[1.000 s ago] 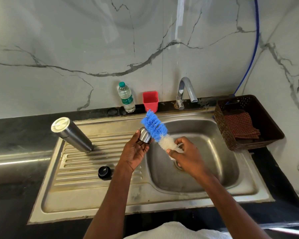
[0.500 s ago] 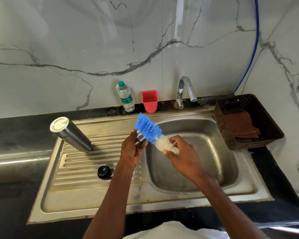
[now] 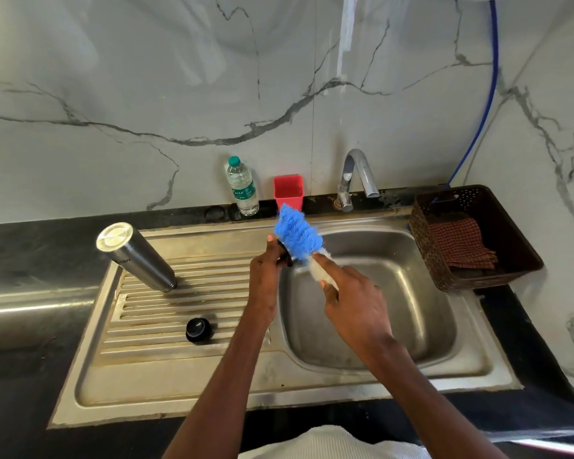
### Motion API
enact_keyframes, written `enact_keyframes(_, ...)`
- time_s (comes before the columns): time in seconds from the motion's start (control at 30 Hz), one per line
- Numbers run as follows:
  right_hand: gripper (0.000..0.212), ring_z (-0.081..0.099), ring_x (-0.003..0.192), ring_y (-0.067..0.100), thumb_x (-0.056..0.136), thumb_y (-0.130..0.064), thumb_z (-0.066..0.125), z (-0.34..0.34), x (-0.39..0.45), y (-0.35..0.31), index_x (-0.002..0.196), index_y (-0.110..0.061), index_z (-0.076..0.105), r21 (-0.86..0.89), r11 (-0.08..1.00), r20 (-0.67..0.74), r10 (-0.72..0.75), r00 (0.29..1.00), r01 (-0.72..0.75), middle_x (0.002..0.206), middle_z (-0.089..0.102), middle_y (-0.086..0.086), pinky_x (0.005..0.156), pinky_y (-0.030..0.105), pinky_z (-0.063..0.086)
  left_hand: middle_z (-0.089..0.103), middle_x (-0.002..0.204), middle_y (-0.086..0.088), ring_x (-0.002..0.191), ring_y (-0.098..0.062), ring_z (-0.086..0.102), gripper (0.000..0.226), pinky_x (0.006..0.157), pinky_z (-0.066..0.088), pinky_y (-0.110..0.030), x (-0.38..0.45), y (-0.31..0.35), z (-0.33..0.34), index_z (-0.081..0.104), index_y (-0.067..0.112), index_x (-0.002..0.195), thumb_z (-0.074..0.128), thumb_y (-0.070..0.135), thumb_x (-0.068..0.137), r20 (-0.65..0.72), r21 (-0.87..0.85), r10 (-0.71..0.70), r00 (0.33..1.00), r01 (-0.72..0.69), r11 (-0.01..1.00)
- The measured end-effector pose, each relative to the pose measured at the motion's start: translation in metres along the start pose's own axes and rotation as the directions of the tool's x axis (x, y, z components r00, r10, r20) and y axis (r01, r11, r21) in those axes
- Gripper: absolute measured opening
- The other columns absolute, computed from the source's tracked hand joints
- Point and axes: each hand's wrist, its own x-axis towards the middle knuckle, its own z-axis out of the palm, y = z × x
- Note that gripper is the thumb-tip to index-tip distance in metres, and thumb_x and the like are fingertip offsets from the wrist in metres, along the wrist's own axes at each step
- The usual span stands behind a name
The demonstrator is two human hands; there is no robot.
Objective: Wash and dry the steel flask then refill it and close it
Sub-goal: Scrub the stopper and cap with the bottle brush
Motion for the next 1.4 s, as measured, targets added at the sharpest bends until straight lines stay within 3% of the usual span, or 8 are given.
enact_keyframes(0.27, 0.062, 0.066, 0.103, 0.029, 0.1, -0.023, 0.056, -0.015, -0.001, -0.009, 0.152, -0.049, 0.036, -0.064, 0.998, 0.053, -0.017, 0.998, 0.021, 0.119, 0.066, -0.004, 0.089, 0.046, 0.056, 0.08, 0.086, 0.01, 0.085, 0.002, 0.072, 0.08, 0.084, 0.046, -0.022, 0.003, 0.014, 0.001, 0.081, 0.028, 0.098, 0.02, 0.079, 0.092, -0.01, 0.131, 0.055, 0.998, -0.053, 0.99)
enact_keyframes(0.43, 0.061, 0.066, 0.105, 0.033, 0.096, -0.02, 0.057, -0.021, 0.019, -0.011, 0.149, -0.045, 0.043, -0.146, 0.989, 0.038, -0.005, 0.999, 0.011, 0.12, 0.067, 0.003, 0.085, 0.044, 0.054, 0.062, 0.06, 0.019, 0.057, 0.007, 0.052, 0.051, 0.056, 0.037, -0.014, -0.013, 0.007, 0.012, 0.067, 0.025, 0.08, 0.033, 0.051, 0.108, 0.152, 0.343, 0.214, 0.965, -0.254, 0.904)
enact_keyframes(0.57, 0.057, 0.065, 0.102, 0.031, 0.094, -0.021, 0.058, -0.034, 0.007, -0.016, 0.145, -0.04, 0.044, -0.223, 0.972, 0.102, -0.049, 0.994, 0.071, 0.114, 0.068, 0.002, 0.084, 0.042, 0.055, 0.056, 0.057, 0.018, 0.058, 0.003, 0.049, 0.055, 0.062, 0.039, -0.025, 0.0, 0.007, -0.006, 0.059, 0.041, 0.064, 0.033, 0.059, 0.109, 0.095, 0.441, 0.29, 0.952, -0.302, 0.845)
enact_keyframes(0.73, 0.045, 0.068, 0.1, 0.032, 0.091, -0.023, 0.059, -0.053, 0.02, -0.022, 0.133, -0.039, 0.062, -0.17, 0.985, 0.092, 0.014, 0.996, 0.002, 0.111, 0.073, 0.005, 0.082, 0.039, 0.055, 0.038, 0.052, 0.013, 0.052, -0.003, 0.038, 0.071, 0.074, 0.046, -0.049, -0.009, 0.007, -0.002, 0.043, 0.022, 0.058, 0.03, 0.078, 0.098, 0.233, 0.431, 0.288, 0.929, -0.364, 0.826)
enact_keyframes(0.9, 0.044, 0.07, 0.098, 0.02, 0.088, -0.027, 0.063, -0.076, 0.019, -0.014, 0.126, -0.048, 0.066, -0.061, 0.997, 0.178, 0.06, 0.982, -0.05, 0.112, 0.076, -0.007, 0.085, 0.038, 0.058, 0.042, 0.055, 0.008, 0.055, -0.006, 0.038, 0.114, 0.06, 0.032, -0.024, 0.005, 0.003, -0.021, 0.057, -0.001, 0.069, 0.024, 0.107, 0.068, 0.114, 0.344, 0.16, 0.981, -0.19, 0.919)
enact_keyframes(1.1, 0.037, 0.067, 0.076, 0.014, 0.092, -0.027, 0.065, -0.064, 0.05, -0.012, 0.126, -0.042, 0.071, 0.079, 0.984, 0.172, 0.147, 0.974, -0.162, 0.098, 0.074, -0.006, 0.06, 0.021, 0.046, 0.079, 0.107, -0.014, 0.106, -0.022, 0.074, 0.117, 0.096, 0.05, -0.028, 0.004, 0.003, -0.006, 0.078, 0.006, 0.114, 0.025, 0.102, 0.075, 0.214, 0.126, 0.023, 0.977, -0.051, 0.991)
enact_keyframes(1.27, 0.042, 0.03, 0.039, 0.005, 0.101, -0.01, 0.058, -0.043, 0.053, 0.01, 0.137, -0.032, 0.064, 0.647, 0.472, 0.543, 0.266, 0.796, -0.599, 0.075, 0.07, 0.009, 0.032, 0.014, 0.023, 0.067, 0.135, -0.012, 0.122, -0.024, 0.063, 0.092, 0.104, 0.042, -0.036, -0.002, 0.011, -0.008, 0.071, 0.011, 0.13, 0.027, 0.083, 0.095, 0.208, -0.579, -0.036, 0.977, 0.153, 0.801)
enact_keyframes(1.4, 0.028, 0.027, 0.036, 0.002, 0.104, -0.012, 0.051, -0.013, 0.034, 0.013, 0.128, -0.023, 0.062, 0.716, 0.074, 0.684, 0.129, 0.718, -0.694, 0.073, 0.063, 0.014, 0.029, 0.013, 0.021, 0.073, 0.126, -0.007, 0.117, -0.016, 0.068, 0.088, 0.096, 0.051, -0.031, -0.004, 0.02, 0.008, 0.06, 0.007, 0.142, 0.031, 0.077, 0.097, 0.027, -0.45, 0.021, 0.999, -0.007, 0.893)
